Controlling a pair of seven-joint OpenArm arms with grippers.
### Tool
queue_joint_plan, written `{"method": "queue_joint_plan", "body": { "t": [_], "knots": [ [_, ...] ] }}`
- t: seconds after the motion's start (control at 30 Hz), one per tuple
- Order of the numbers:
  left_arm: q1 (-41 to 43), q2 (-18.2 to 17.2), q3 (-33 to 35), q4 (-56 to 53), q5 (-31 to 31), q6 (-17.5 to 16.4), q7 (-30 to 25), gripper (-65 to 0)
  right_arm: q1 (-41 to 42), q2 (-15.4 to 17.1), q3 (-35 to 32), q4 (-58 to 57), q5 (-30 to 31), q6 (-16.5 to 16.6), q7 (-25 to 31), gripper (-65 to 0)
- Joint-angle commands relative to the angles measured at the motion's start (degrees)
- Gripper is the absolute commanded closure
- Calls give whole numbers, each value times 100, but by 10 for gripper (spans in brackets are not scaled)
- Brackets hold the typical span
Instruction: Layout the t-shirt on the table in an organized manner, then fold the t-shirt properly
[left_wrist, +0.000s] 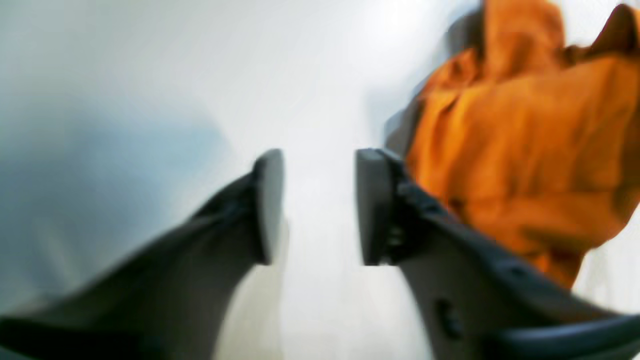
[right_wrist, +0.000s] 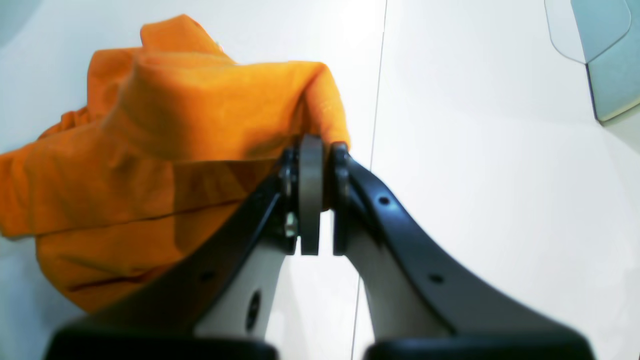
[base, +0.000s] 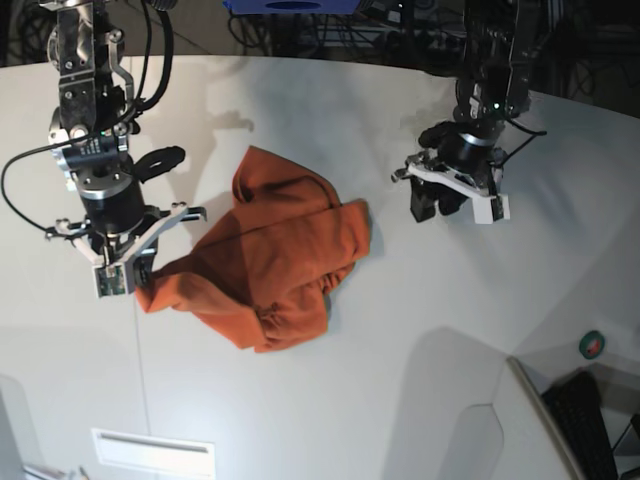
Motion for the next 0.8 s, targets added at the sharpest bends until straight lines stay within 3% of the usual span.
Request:
{"method": "queue_joint_plan", "body": {
  "t": [0.0, 0.1, 0.2, 0.57, 0.7, 0.77],
  "knots": [
    [-179, -9, 118, -1, -123, -75, 100, -263, 24, 13, 13, 88, 10, -3, 158, 0],
    [-583, -9, 452, -370, -519, -75, 540, -267, 15, 13, 13, 88, 10, -3, 158, 0],
    [-891, -9, 707, -819, -809, -75, 566, -268, 6, 13, 13, 88, 10, -3, 158, 0],
    [-1585, 9, 979, -1610, -844, -75, 584, -268, -29, 13, 4, 79, 10, -3, 158, 0],
    [-1840, -9, 1533, -1838, -844, -75, 584, -270, -29, 13, 4, 79, 10, -3, 158, 0],
    [-1875, 0, 1674, -1900, -844, -75, 584, -318, -29, 13, 4, 79, 10, -3, 158, 0]
  ]
}}
